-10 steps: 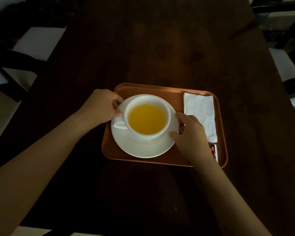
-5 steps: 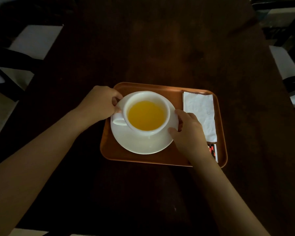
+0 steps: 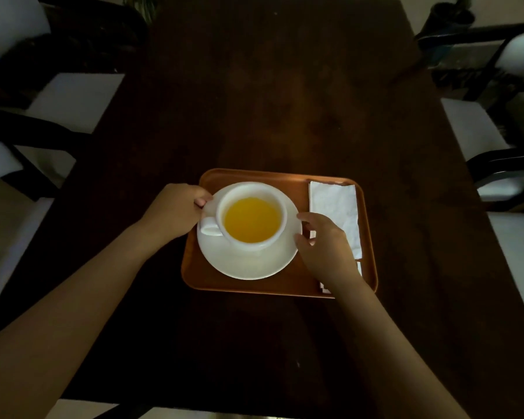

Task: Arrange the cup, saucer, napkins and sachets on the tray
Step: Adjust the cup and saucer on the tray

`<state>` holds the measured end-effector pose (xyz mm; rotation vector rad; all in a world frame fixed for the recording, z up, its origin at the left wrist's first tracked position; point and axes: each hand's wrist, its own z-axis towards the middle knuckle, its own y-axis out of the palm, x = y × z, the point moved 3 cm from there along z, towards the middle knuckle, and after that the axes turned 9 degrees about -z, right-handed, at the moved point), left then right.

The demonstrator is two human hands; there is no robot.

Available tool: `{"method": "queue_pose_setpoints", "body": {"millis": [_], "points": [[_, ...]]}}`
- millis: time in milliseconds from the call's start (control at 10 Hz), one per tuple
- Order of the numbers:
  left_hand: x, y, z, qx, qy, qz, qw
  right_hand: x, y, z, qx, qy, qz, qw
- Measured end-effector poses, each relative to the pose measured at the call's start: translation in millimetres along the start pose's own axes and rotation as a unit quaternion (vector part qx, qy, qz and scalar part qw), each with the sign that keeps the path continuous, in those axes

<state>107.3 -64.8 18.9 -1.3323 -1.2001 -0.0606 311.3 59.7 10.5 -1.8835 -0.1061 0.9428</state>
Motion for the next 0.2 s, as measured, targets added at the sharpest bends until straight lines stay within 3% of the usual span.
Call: {"method": "queue_pose_setpoints", "body": {"millis": [200], "points": [[16.1, -9.7, -0.3, -0.025, -0.013, 0.033, 0.999, -10.2, -16.8, 4.7, 0.000, -0.019, -0.023, 1.000]]}}
